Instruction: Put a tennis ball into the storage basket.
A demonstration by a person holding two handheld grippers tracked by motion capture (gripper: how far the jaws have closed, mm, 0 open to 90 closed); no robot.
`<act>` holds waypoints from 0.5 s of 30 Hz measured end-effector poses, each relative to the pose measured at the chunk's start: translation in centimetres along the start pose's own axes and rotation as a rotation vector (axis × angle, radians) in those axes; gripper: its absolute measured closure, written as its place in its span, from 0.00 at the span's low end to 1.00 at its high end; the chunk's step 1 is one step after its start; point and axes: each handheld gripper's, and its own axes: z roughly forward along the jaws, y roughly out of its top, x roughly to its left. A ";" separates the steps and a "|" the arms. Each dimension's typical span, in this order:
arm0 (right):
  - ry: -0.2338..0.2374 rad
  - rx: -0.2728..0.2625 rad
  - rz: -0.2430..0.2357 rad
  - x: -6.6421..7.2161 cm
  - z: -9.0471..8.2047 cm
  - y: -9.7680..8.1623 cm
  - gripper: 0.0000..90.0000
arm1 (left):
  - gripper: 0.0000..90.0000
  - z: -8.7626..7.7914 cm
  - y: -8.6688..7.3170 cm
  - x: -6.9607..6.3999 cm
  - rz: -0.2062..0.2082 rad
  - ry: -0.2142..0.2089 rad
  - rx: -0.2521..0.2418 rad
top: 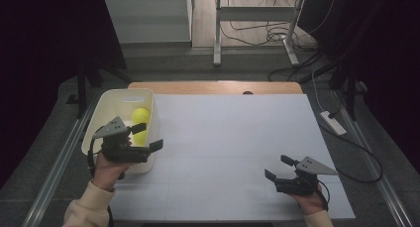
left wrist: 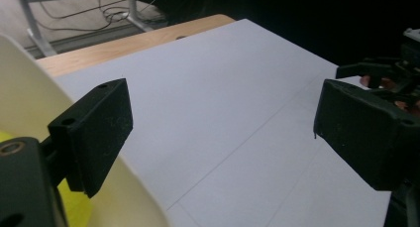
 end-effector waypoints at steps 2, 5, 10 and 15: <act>-0.006 -0.001 0.004 -0.1 -0.2 -0.1 0.16 | 0.10 0.1 -0.5 -0.7 0.020 -0.024 -0.006; -0.009 -0.002 0.003 -0.1 -0.2 0.0 0.16 | 0.10 0.2 -0.9 -1.3 0.034 -0.041 -0.012; -0.015 0.001 -0.003 0.1 -0.3 -0.1 0.16 | 0.10 0.6 -1.9 -2.6 0.067 -0.070 0.001; -0.014 0.001 -0.004 0.2 -0.4 -0.1 0.16 | 0.10 0.9 -2.9 -3.2 0.063 -0.088 0.008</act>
